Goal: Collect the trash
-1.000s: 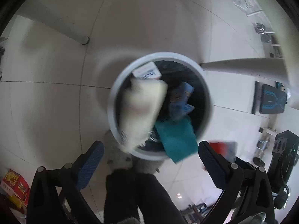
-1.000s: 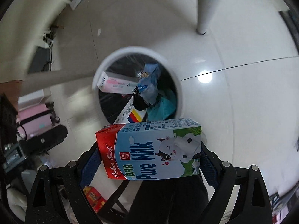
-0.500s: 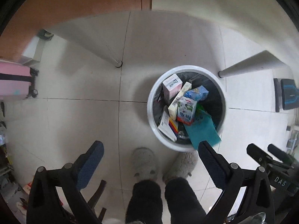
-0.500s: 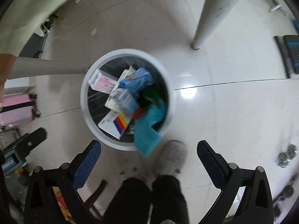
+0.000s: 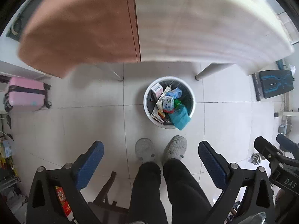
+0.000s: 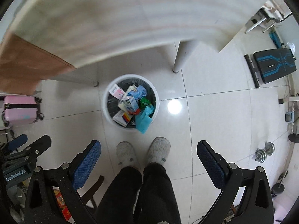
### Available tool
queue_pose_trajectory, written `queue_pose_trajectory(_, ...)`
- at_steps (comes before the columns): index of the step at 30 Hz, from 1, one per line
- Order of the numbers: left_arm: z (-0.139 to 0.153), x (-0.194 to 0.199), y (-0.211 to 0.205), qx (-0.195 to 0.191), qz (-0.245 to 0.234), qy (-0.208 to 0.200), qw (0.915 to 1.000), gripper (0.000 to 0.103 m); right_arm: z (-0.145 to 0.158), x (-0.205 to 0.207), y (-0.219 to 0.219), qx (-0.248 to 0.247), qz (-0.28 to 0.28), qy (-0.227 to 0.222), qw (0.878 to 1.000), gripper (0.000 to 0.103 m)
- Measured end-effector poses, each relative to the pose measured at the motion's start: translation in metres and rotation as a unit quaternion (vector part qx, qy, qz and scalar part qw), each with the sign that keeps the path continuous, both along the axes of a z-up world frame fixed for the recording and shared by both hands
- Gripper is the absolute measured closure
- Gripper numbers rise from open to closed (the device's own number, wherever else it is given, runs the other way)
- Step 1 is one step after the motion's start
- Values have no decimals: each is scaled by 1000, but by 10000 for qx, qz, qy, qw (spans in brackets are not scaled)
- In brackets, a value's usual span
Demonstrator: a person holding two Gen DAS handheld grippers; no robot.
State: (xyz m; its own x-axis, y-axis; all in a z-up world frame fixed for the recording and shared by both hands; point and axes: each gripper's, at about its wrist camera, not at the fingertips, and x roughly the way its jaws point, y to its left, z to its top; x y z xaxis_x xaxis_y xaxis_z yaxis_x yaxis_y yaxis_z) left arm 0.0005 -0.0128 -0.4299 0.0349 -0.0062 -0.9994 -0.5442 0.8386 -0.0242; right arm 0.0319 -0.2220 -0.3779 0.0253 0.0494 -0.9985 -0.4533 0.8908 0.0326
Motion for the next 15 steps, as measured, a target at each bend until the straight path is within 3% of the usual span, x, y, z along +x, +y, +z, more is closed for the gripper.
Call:
queue_pose_trajectory(7,96,-12,-17,-172,-47,-442,9989,0,127,-21,-20,318,40,-171,9993,0)
queue_pose_trajectory(15,177,-20,-26,-416,-44,-1042,9937,0,233,-41,-37,837,113,-269,9961,0)
